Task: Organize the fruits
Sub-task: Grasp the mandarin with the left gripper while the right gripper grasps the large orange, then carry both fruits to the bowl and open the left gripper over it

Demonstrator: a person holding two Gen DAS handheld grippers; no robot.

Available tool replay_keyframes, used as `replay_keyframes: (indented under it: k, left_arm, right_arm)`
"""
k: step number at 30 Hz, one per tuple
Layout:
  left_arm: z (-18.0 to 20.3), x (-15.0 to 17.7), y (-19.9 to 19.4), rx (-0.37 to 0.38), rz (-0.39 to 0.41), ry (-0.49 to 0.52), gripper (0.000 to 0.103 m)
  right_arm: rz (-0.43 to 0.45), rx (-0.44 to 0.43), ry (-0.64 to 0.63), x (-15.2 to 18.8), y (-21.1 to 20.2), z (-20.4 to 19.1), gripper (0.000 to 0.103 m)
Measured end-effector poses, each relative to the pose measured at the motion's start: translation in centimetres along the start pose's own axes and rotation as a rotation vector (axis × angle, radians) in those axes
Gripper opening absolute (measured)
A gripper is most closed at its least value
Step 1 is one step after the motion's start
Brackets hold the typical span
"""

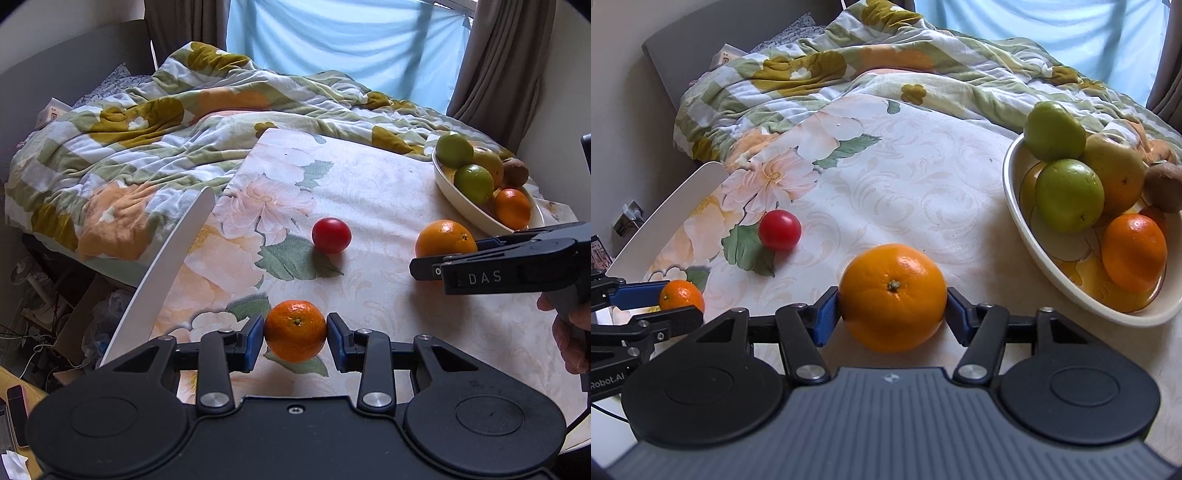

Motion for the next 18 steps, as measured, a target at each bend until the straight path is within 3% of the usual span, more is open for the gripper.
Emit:
replay_keyframes:
  k: [18]
  left_arm:
    - [5.2, 0.3, -6.4, 0.037, 0.072, 0.006, 0.041]
  right_arm:
    - [0.076, -0.012, 0.035, 2.4, -8.8, 0.9, 0.075]
Point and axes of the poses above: each gripper's, at about its wrist camera, not at the fingertips, and y roughly the way its jaws point, z to its right, x to its underside, the point moved 1 cm from there along y, roughly the way its jaws point, and after that the axes turned 11 degrees about -y, right-handed, at the moved point
